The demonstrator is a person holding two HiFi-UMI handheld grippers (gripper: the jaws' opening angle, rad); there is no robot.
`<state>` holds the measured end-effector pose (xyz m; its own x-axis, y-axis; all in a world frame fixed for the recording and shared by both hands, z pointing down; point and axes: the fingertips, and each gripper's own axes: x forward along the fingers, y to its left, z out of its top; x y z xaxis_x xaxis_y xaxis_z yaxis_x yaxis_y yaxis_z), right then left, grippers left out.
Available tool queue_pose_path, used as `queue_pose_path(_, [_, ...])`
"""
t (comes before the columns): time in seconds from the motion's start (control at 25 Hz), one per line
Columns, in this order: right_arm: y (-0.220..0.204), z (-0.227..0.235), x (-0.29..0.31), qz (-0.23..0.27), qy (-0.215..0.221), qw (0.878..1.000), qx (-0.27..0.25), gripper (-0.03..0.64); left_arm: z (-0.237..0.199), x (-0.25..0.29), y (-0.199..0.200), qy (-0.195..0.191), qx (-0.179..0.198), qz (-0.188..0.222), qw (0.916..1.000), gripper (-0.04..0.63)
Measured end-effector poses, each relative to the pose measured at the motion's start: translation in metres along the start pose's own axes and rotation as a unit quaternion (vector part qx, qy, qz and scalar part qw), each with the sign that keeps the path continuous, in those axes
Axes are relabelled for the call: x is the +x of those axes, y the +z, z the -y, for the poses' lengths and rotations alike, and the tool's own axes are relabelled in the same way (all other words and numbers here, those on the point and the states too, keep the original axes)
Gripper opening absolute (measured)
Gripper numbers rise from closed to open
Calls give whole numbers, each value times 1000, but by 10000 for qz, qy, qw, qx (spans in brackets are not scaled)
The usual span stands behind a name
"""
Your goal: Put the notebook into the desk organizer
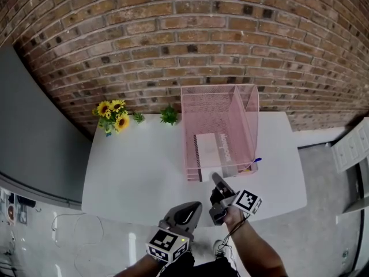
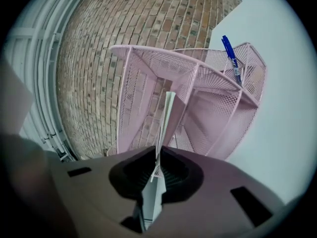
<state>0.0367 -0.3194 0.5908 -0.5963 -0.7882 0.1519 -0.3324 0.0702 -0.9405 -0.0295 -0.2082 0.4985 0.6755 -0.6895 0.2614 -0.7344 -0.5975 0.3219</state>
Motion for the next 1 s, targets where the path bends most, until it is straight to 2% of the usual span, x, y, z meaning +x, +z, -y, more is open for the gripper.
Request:
queue_pose_path(0.16, [-1,1,2,-77,-134,9996,-230,57,-3,-2,-1,13,-16,-8,10000,5])
queue_pose_path(0.32, [-4,-11,8,-176,118,9992,-344,101,-3,-5,-2,10,-24,-28,10000,5])
queue_pose_path(0.4, [-7,-14,9,-297,101,9987,-413,122,-3,-5,-2,1,-27,-36,10000,6])
queue_pose_path(0.56, [-12,-21,11,-570,209,9938,-935,154,0,-7,-5,-28,-17,-42,10000,5])
queue_pose_path(0.8, [-21,-19,11,-1141,-191,9685,-2207,193,2,-10,-7,-46,4,-35,10000,5])
queue_pose_path(1.0, [-26,-9,7,-1447,-567,9440,-2909,242,4,-11,-7,-31,14,-33,10000,5])
